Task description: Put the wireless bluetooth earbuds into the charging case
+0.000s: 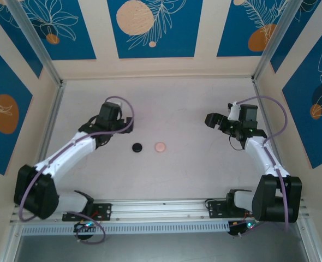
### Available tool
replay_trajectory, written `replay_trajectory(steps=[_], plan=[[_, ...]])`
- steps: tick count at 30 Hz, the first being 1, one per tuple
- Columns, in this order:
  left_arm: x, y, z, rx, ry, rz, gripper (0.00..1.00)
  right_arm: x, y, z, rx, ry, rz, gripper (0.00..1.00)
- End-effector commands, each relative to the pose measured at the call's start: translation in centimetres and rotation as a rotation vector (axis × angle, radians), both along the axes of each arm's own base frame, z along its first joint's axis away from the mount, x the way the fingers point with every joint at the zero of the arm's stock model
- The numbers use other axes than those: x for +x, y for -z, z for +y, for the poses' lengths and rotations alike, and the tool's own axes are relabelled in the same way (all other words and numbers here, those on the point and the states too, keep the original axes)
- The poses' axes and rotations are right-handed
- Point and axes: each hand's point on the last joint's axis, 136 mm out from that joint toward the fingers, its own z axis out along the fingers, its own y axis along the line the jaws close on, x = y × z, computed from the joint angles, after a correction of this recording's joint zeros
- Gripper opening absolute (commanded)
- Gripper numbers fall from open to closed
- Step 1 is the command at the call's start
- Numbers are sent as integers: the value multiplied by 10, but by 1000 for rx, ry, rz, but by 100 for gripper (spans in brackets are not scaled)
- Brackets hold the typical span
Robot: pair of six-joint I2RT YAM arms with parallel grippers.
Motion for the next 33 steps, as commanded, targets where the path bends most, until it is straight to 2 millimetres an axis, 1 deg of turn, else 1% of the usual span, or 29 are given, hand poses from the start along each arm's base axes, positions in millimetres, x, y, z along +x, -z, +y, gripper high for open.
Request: replay_trajectory(steps=[1,3,4,7,9,11,13,15,16,17,19,22,23,26,28,29,30,31,32,33], plan=[[4,-24,55,203,-185,-245,100,18,2,-30,-170,55,-150,99],[-6,-23,81,269,-276,-353,100,21,11,-37,-193,66,-183,99],[-9,-21,88,286,-298,-392,100,22,16,-40,-198,68,-195,99],[-16,-2,101,319,-315,-467,100,25,27,-46,-195,74,-225,99],[-18,16,112,340,-340,-481,100,26,33,-48,-204,88,-268,99],[-17,29,113,324,-334,-517,100,27,34,-49,-205,99,-323,99],[-12,27,109,299,-312,-597,100,31,38,-45,-194,81,-341,99],[0,29,98,324,-249,-635,100,37,35,-41,-186,59,-361,99],[5,36,98,343,-249,-623,100,39,35,-40,-181,57,-378,99],[10,40,96,370,-246,-616,100,42,37,-40,-173,57,-387,99],[11,43,96,355,-233,-583,100,44,41,-30,-175,-1,-382,99],[12,44,99,334,-232,-584,100,47,51,-4,-278,-79,-414,99],[11,45,99,327,-228,-579,100,47,53,-5,-307,-60,-407,99],[9,49,96,266,-172,-588,100,46,57,-12,-287,-29,-410,99],[8,57,96,189,-115,-575,100,46,59,-13,-310,-14,-415,99],[12,66,95,143,-75,-545,100,46,59,-13,-310,-14,-413,99],[22,66,102,147,-109,-547,100,46,60,-13,-311,-15,-412,99],[27,74,108,156,-140,-482,100,47,60,-13,-312,-14,-413,99],[35,83,111,131,-145,-372,100,47,59,-13,-312,-14,-412,99],[40,82,116,86,-143,-376,100,47,60,-13,-312,-13,-412,99]])
